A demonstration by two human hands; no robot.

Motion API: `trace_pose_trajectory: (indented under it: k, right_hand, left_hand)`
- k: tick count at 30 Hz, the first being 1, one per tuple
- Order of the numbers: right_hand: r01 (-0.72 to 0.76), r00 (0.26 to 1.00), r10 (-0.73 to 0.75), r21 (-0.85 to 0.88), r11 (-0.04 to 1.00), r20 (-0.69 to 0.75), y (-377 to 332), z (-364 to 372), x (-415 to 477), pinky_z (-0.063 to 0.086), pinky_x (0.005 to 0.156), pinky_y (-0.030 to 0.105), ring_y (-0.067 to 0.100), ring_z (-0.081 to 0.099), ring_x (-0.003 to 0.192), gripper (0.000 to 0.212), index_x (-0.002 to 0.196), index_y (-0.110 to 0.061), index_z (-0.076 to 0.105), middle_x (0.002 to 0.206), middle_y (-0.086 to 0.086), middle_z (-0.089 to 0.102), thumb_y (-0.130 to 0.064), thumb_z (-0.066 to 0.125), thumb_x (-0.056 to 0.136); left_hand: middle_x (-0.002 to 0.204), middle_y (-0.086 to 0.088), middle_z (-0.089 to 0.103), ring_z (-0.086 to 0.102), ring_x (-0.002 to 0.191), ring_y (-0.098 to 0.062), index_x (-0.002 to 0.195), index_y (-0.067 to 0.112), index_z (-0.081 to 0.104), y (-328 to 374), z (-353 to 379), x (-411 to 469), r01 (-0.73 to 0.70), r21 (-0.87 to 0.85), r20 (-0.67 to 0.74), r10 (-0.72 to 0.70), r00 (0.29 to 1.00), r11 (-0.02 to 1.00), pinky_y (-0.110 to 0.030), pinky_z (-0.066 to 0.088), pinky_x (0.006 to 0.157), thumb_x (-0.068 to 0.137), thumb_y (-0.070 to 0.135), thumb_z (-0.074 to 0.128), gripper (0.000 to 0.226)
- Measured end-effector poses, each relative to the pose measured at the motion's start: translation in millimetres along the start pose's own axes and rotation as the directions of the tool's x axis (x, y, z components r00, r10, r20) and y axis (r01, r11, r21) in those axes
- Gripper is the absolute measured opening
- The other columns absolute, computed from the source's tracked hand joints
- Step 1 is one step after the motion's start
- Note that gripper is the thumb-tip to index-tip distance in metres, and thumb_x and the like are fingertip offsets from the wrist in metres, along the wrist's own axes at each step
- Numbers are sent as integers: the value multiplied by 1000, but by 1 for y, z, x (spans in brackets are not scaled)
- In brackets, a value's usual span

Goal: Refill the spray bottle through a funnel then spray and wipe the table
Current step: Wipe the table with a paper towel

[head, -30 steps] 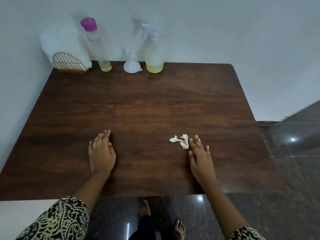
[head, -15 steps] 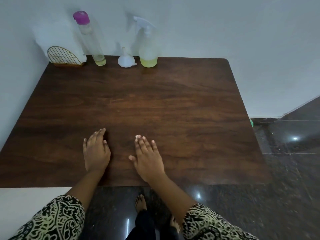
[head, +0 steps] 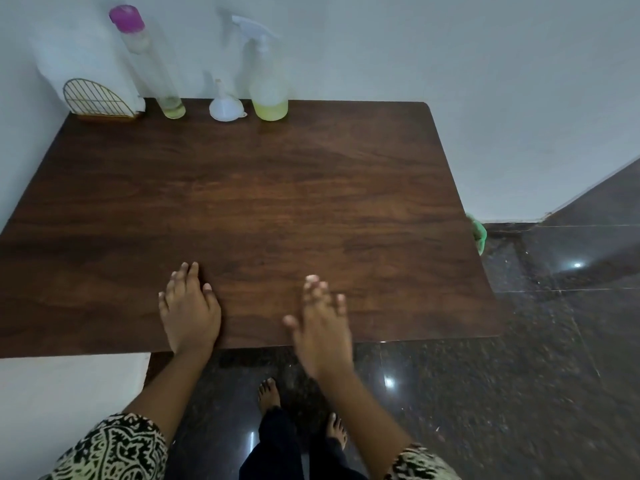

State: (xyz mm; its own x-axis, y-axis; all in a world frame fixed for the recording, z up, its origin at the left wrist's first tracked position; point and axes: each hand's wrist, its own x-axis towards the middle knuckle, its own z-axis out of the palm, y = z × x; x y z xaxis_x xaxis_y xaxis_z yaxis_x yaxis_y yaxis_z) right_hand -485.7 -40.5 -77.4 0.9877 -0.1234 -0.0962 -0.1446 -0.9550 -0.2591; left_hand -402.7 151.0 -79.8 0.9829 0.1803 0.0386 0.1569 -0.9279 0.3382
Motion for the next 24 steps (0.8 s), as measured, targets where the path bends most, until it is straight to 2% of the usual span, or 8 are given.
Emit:
trace_pose_trajectory:
  k: [3,5,7,12,16,20,22,24]
  right_hand:
    - [88,995,-86,-37,995,47,-19,5,-11,17,111,46,19,38,138,68,142,-8,40,151,4,37,-53,23,94]
    - [65,997,-63,-44,997,46,13,-1,-20,11,115,44,19,32,141,70,148,-10,29,154,2,30,-53,21,94]
    - [-89,996,90,-54,995,12,65,-11,-29,3,116,43,21,21,145,73,152,-12,14,157,3,20,-54,15,92]
    - [-472,874,467,-10,881,-134,136,-30,-38,14,116,52,27,20,145,81,149,-3,17,157,13,22,-58,8,90]
    - [-214,975,216,33,976,-54,47,-6,-36,9,115,44,28,18,145,80,148,0,19,156,12,17,-56,17,90]
    - [204,977,-203,-7,979,68,-48,14,-13,24,109,46,19,43,134,71,137,-6,48,146,5,45,-55,28,90]
    - [218,973,-214,-43,975,84,-53,10,12,30,108,46,19,48,131,70,135,-6,51,142,5,50,-54,28,89]
    - [61,997,-58,-56,997,50,-34,5,39,30,109,47,22,46,132,73,139,-3,45,144,8,47,-53,26,88]
  left_hand:
    - [155,-13,33,24,145,-30,146,6,37,8,4,-16,29,48,31,-31,999,998,-53,16,115,98,21,43,50]
    - [155,-12,32,23,145,-29,146,6,36,7,5,-18,35,55,31,-36,999,998,-54,16,115,99,22,42,51]
    - [156,-11,32,23,145,-29,146,7,36,7,5,-18,43,47,30,-44,999,998,-54,15,115,98,22,43,51]
    - [156,-11,32,23,145,-27,146,7,36,7,7,-18,61,28,4,-61,998,998,-51,14,116,98,23,43,51]
    - [155,-11,34,24,145,-27,145,7,38,8,7,-19,67,6,-5,-67,998,998,-50,14,116,98,20,45,50]
    - [152,-10,39,29,143,-27,145,9,40,2,3,-16,81,-134,-30,-86,996,988,-47,15,116,97,11,46,48]
    - [149,-13,42,34,140,-30,144,7,41,-5,0,-12,77,-204,-46,-88,995,976,-47,22,115,95,6,48,50]
    - [148,-15,44,36,138,-32,144,5,41,-17,-4,-2,76,-223,-61,-92,994,972,-48,28,112,94,3,49,51]
